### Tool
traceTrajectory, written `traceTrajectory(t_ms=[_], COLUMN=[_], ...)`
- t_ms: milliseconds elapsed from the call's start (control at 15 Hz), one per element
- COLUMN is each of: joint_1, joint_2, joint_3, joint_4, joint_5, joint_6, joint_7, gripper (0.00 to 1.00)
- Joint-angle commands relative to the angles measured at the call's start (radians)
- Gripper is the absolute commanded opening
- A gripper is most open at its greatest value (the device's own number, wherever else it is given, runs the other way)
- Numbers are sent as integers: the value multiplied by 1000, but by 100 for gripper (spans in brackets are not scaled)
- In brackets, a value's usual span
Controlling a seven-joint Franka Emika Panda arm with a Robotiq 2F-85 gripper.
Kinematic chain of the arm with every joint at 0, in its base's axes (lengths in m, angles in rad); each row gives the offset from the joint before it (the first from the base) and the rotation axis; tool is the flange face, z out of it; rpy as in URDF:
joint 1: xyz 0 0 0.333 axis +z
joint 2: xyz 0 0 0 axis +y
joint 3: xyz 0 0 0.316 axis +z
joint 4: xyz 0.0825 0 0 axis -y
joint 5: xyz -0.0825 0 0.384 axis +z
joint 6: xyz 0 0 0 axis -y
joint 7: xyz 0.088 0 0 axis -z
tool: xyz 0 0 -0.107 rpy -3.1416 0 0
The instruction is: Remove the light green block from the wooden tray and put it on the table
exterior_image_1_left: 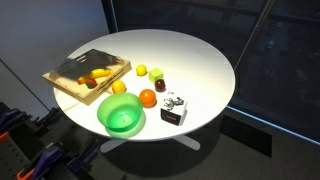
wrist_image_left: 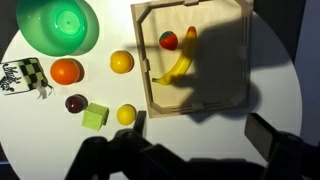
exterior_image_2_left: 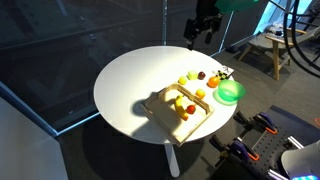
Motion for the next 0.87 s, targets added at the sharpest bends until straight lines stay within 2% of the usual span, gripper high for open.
traceTrajectory(t_ms=[0, 800], joint_1=[-22, -22], joint_2=[-26, 4], joint_3=[20, 27], joint_4=[-13, 2], joint_5=[23, 7], joint_6=[-29, -14], joint_7=[-6, -3], gripper=[100, 100])
